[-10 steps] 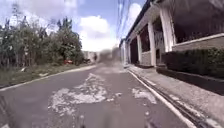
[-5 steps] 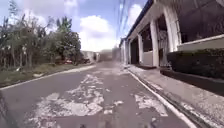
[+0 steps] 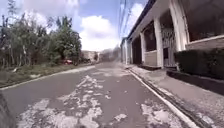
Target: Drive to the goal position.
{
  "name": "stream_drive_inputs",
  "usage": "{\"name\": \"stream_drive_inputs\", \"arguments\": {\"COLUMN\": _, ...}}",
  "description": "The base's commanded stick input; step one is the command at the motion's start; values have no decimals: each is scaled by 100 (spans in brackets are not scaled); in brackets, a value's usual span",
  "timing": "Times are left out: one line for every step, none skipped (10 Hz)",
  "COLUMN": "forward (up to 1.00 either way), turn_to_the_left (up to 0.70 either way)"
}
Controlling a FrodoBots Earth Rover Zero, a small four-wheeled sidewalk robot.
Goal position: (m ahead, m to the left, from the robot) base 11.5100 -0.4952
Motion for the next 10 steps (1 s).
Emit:
{"name": "stream_drive_inputs", "arguments": {"forward": 70, "turn_to_the_left": 0}}
{"name": "stream_drive_inputs", "arguments": {"forward": 70, "turn_to_the_left": 0}}
{"name": "stream_drive_inputs", "arguments": {"forward": 70, "turn_to_the_left": 0}}
{"name": "stream_drive_inputs", "arguments": {"forward": 70, "turn_to_the_left": 0}}
{"name": "stream_drive_inputs", "arguments": {"forward": 70, "turn_to_the_left": 0}}
{"name": "stream_drive_inputs", "arguments": {"forward": 70, "turn_to_the_left": 0}}
{"name": "stream_drive_inputs", "arguments": {"forward": 70, "turn_to_the_left": 0}}
{"name": "stream_drive_inputs", "arguments": {"forward": 70, "turn_to_the_left": 0}}
{"name": "stream_drive_inputs", "arguments": {"forward": 70, "turn_to_the_left": 0}}
{"name": "stream_drive_inputs", "arguments": {"forward": 70, "turn_to_the_left": 0}}
